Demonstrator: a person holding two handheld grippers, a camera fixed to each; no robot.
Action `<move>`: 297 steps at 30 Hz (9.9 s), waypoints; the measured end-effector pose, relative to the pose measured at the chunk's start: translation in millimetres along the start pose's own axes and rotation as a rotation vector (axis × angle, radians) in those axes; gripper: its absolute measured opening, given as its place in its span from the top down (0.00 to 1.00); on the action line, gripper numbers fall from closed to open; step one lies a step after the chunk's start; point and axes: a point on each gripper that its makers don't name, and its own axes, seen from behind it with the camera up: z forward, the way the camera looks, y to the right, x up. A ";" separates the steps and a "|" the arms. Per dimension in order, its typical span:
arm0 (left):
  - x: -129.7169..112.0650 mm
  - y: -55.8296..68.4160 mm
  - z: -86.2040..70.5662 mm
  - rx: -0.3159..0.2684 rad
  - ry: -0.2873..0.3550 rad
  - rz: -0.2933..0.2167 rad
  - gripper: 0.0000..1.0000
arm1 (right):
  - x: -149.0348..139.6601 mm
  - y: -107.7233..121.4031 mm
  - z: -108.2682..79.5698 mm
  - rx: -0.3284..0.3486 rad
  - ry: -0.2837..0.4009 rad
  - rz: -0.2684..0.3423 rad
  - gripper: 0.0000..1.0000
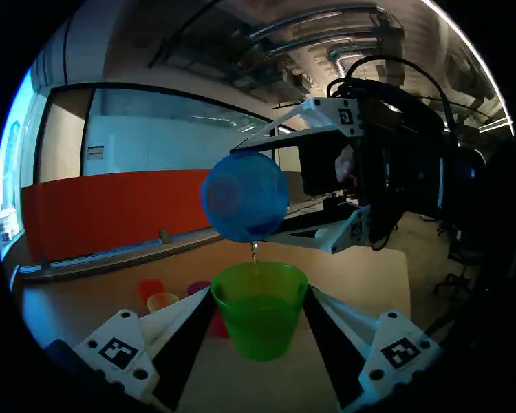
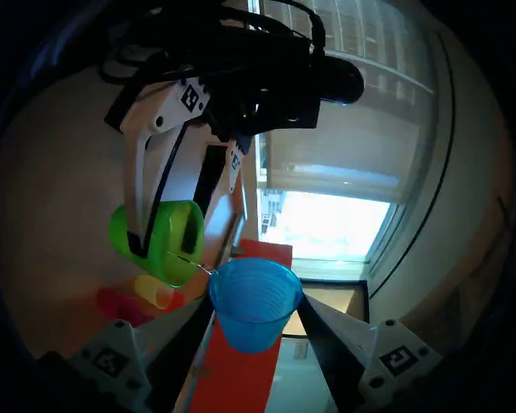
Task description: Pour water
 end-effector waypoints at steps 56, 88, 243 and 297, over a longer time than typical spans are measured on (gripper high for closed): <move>-46.4 -38.7 13.1 0.048 -0.137 0.013 0.13 | -32.3 -108.6 4.9 0.150 -0.078 1.336 0.10; -112.7 -68.0 36.0 0.049 -0.281 -0.016 0.13 | -25.7 -227.0 7.6 0.499 -0.171 1.488 0.10; -106.0 -190.9 -98.9 0.683 -0.047 -0.119 0.09 | -146.6 -194.7 -100.6 -0.547 -0.507 1.614 0.00; -111.4 -250.7 -135.9 0.956 0.083 -0.061 0.09 | -161.6 -190.1 -91.6 -0.728 -0.608 1.675 0.01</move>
